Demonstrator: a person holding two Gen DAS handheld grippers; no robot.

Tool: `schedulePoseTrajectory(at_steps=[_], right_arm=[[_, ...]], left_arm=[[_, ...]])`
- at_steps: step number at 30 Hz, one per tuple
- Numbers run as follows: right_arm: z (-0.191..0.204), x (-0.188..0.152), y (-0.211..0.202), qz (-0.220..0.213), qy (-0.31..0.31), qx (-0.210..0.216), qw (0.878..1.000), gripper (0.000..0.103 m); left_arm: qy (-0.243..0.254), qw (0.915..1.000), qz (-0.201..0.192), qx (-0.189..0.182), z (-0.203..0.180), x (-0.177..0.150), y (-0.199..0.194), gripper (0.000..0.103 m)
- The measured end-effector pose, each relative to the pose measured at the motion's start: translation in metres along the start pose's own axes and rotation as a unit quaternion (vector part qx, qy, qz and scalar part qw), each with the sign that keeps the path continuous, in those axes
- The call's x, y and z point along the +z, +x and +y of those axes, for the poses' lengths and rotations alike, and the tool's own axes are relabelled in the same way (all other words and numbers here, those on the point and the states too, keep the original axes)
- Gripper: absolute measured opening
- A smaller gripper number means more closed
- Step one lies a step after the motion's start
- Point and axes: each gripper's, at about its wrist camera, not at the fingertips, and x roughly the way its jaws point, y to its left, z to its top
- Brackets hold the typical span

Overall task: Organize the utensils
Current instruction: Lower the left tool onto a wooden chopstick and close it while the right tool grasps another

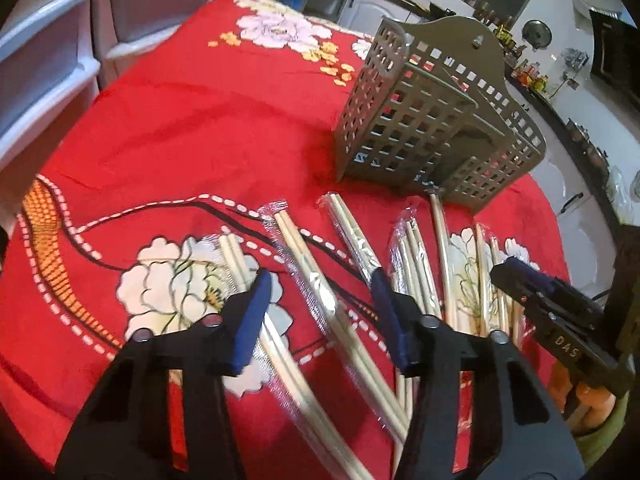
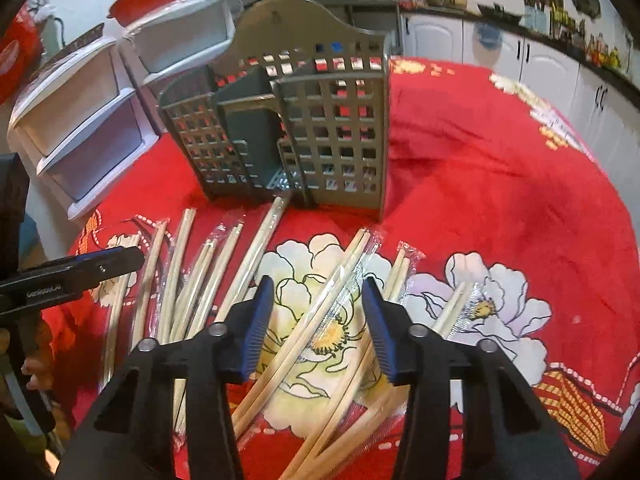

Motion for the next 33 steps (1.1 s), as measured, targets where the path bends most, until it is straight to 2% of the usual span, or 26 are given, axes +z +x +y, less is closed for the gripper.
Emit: schedulePoseTrajectory(at_steps=[4, 12, 18, 29, 33], right_arm=[[-0.004, 0.007, 0.009, 0.014, 0.008, 0.004, 1.0, 0.033], [-0.018, 0.021, 0.034, 0.047, 0.034, -0.008, 0.998, 0.032], [-0.021, 0.027, 0.045, 0.055, 0.036, -0.01, 0.998, 0.032], [-0.02, 0.036, 0.056, 0.055, 0.049, -0.021, 0.997, 0.032], [-0.018, 0.034, 0.054, 0.044, 0.048, -0.032, 0.997, 0.018]], left_arm=[[-0.006, 0.9998, 0.02, -0.003, 0.0, 0.007, 0.01, 0.028], [-0.014, 0.9983, 0.054, 0.013, 0.006, 0.02, 0.028, 0.028], [-0.029, 0.9972, 0.067, 0.013, 0.016, 0.035, 0.038, 0.027], [-0.035, 0.9972, 0.062, 0.026, 0.023, 0.059, 0.049, 0.027], [0.004, 0.9976, 0.042, 0.055, 0.01, 0.064, 0.052, 0.014]])
